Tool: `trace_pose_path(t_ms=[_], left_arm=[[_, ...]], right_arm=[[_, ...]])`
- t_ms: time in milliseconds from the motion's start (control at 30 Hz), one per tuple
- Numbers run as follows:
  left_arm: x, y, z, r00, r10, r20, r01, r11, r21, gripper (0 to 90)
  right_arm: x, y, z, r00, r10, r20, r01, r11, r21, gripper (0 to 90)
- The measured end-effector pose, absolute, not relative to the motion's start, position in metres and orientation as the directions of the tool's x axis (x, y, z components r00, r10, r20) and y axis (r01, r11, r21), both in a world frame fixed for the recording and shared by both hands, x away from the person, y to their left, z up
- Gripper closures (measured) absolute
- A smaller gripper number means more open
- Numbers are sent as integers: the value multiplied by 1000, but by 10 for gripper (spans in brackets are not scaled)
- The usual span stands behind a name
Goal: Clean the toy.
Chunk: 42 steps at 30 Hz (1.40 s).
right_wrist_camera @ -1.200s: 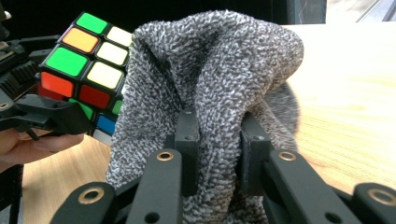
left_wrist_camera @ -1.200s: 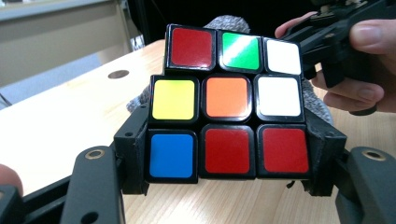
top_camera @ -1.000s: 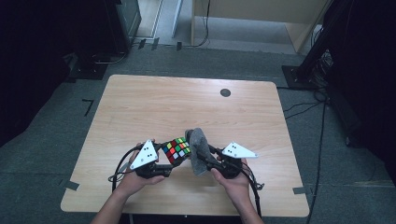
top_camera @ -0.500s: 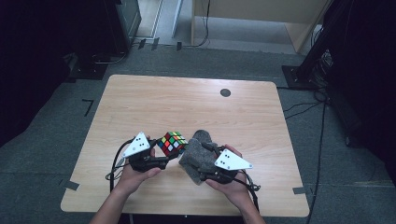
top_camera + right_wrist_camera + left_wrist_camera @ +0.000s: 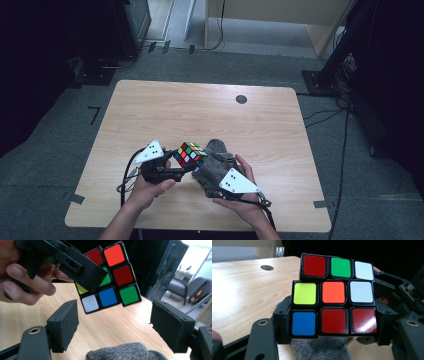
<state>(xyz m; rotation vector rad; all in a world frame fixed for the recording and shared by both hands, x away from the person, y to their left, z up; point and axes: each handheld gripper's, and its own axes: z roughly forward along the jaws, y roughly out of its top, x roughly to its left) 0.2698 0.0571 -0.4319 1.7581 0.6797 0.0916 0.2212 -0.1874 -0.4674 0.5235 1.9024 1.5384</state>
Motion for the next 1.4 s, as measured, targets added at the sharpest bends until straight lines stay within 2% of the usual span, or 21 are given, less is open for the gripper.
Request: trace_pose_path(t_ms=[167,333,500,567,700,833,933,967,1067,1133,1300,1400], left_arm=[[268,50,-431,820,467,-330,436,-138,889,337],[266,42,-431,830,443,-337,448,-171,878,337],[266,39,-433,826,432,-361,473,-185,862,332],[268,40,-435,826,416,-380,481,-172,859,314],[269,44,-433,829,415,-374,465,-142,874,189],[272,55,-431,827,429,-362,445,-106,890,143],[272,60,-431,827,465,-316,409,-112,906,119],[272,63,-434,828,501,-253,371,-150,917,111],[273,65,-438,830,510,-228,351,-160,922,94],[273,66,-442,827,532,-181,316,-175,932,91],[264,57,-451,814,579,41,178,-316,932,94],[258,49,-456,819,563,112,124,-364,923,94]], right_arm=[[218,-180,-471,-693,655,-300,-140,286,948,227],[216,-176,-472,-652,666,-362,-184,325,928,236],[213,-174,-474,-609,660,-439,-230,383,895,336],[213,-175,-474,-618,655,-434,-222,384,896,343],[217,-179,-475,-631,662,-404,-171,389,905,344],[223,-189,-477,-646,684,-338,-102,362,927,345],[228,-197,-476,-643,704,-302,-58,349,935,344],[229,-200,-476,-642,710,-291,-46,343,938,345],[232,-207,-473,-633,729,-261,-16,324,946,344],[233,-211,-470,-633,738,-235,5,307,952,344],[233,-216,-458,-638,759,-131,88,240,967,343],[232,-218,-451,-649,759,-49,147,188,971,343]])
